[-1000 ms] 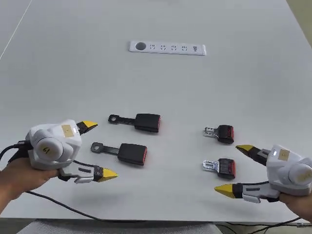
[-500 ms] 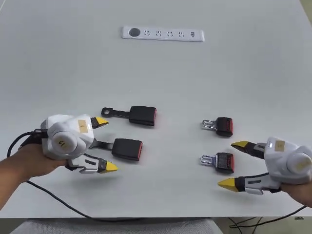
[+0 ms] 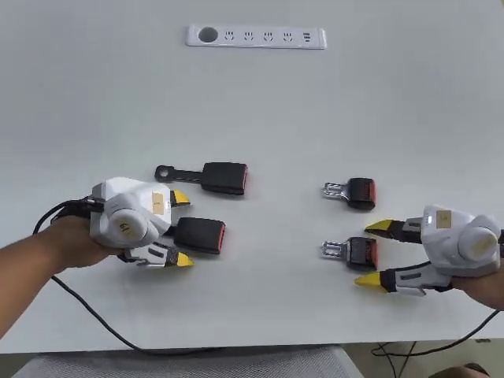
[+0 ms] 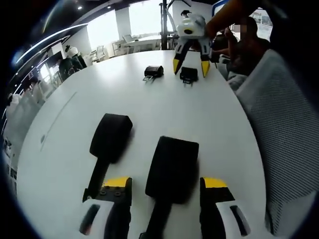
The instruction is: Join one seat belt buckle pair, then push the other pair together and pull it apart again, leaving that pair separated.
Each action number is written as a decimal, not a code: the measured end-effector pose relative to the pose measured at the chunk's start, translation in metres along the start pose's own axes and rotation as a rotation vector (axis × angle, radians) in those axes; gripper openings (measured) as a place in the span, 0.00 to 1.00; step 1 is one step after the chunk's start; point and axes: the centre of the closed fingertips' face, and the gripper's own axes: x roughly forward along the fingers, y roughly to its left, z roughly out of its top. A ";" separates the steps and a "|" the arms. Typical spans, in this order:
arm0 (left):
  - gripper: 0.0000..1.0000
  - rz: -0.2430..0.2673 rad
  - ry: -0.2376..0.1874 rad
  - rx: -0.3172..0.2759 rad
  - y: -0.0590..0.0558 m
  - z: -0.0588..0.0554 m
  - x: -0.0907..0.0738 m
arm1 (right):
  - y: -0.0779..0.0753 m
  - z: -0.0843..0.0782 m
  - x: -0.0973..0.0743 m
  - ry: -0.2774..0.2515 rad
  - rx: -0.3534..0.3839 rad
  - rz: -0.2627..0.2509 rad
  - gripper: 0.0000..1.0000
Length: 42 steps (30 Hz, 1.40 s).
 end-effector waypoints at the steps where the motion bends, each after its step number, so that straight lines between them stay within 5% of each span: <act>1: 0.52 -0.006 -0.001 -0.002 0.000 0.000 0.001 | 0.001 0.001 0.001 -0.002 -0.009 0.006 0.53; 4: 0.41 -0.044 -0.007 0.005 -0.007 0.001 0.003 | 0.002 0.002 0.001 0.007 -0.026 0.014 0.50; 11: 0.41 -0.028 -0.032 0.012 -0.005 0.002 0.002 | 0.001 0.004 0.001 0.008 -0.065 0.019 0.37; 29: 0.36 -0.036 0.011 0.022 -0.011 0.007 -0.005 | -0.002 0.006 -0.003 -0.084 -0.078 0.040 0.34; 42: 0.36 -0.034 0.036 0.013 -0.009 0.005 -0.003 | 0.011 0.026 0.013 -0.164 -0.065 0.037 0.35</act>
